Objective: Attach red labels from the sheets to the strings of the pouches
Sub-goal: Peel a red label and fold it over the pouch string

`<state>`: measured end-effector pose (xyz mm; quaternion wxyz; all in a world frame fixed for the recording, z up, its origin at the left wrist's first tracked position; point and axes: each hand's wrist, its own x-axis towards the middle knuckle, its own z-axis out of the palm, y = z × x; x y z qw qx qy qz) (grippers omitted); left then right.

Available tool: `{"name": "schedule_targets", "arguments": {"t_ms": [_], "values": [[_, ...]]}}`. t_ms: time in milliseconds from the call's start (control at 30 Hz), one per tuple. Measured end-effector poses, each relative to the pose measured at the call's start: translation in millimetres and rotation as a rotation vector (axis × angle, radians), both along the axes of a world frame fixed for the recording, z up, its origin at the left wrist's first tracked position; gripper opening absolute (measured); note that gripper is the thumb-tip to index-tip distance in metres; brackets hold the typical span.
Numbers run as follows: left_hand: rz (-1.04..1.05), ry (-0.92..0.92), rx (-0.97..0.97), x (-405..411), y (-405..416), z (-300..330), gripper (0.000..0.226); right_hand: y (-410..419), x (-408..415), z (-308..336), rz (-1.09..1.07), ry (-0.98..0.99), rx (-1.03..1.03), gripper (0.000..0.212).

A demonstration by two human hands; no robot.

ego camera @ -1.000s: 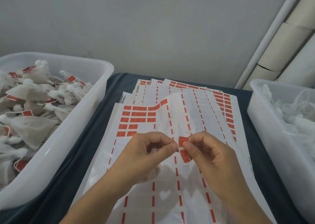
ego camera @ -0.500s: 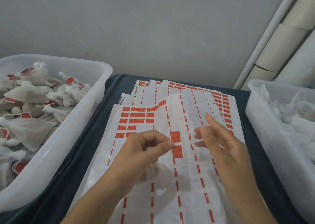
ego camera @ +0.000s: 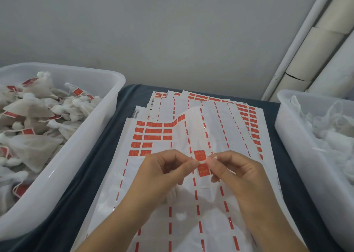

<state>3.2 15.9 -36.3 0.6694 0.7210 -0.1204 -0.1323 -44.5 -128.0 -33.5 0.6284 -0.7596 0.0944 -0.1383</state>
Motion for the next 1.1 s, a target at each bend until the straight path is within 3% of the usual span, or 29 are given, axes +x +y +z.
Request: {"name": "schedule_targets", "arguments": {"t_ms": [167, 267, 367, 567, 700, 800, 900, 967, 1100], "values": [[0.153, -0.596, 0.264, -5.0, -1.6, -7.7, 0.037, -2.6, -1.0, -0.1, -0.011, 0.057, 0.114, 0.022], [0.155, -1.029, 0.390, -5.5, -3.2, -17.0, 0.032, -2.6, -2.5, 3.8, 0.032, 0.085, 0.133, 0.017], [0.146, -1.103, 0.377, -5.0, -2.1, -21.4, 0.027, -3.6, -4.4, 8.7, 0.046, 0.055, 0.043, 0.018], [0.164, -0.963, 0.247, -6.8, -4.2, -19.1, 0.022, -6.1, -4.8, 7.9, 0.055, -0.029, -0.219, 0.013], [0.163, -0.786, 0.157, -12.1, -6.7, -13.9, 0.017, -2.8, -5.2, 7.3, 0.046, -0.069, -0.174, 0.016], [0.194, -0.343, -0.069, -17.2, -8.3, -6.1, 0.014, 1.9, -6.3, 5.9, 0.015, -0.120, 0.082, 0.024], [0.189, 0.101, -0.312, -15.8, -7.5, -4.7, 0.033, 9.8, -5.5, 2.3, 0.057, -0.103, 0.176, 0.033], [0.158, 0.228, -0.407, -15.9, -7.2, -3.9, 0.033, 14.1, -4.5, 0.0, 0.088, -0.100, 0.204, 0.034], [0.077, 0.306, -0.543, -19.0, -9.7, -2.8, 0.024, 16.6, -4.2, -1.2, 0.111, -0.106, 0.282, 0.026]]}}
